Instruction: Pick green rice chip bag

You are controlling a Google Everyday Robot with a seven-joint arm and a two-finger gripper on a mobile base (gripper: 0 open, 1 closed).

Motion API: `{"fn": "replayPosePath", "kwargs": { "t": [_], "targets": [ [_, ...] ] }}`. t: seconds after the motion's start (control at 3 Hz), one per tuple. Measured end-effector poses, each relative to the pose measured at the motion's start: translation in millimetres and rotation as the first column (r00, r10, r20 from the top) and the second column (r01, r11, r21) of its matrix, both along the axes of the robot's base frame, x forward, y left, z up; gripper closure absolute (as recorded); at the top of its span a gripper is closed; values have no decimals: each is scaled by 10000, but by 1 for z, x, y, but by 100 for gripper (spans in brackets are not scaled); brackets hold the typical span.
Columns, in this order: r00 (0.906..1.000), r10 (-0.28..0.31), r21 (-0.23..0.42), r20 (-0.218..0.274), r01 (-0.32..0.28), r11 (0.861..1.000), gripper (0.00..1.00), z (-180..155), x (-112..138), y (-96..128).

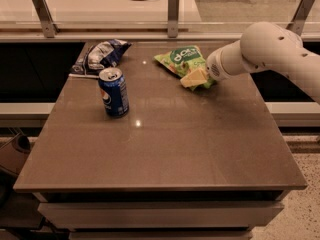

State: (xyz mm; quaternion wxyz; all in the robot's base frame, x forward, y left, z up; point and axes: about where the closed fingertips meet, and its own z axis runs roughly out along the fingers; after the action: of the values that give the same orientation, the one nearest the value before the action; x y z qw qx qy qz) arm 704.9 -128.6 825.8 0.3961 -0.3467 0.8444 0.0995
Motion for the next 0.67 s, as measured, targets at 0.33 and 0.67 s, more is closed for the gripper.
{"fn": "replayPosePath", "kwargs": {
  "t": [0.33,0.67],
  "targets": [
    [10000,19,1,-13,-19,10000,86,-1,0,1],
    [10000,21,1,-14,-21,10000,100,1,0,1]
  ]
}}
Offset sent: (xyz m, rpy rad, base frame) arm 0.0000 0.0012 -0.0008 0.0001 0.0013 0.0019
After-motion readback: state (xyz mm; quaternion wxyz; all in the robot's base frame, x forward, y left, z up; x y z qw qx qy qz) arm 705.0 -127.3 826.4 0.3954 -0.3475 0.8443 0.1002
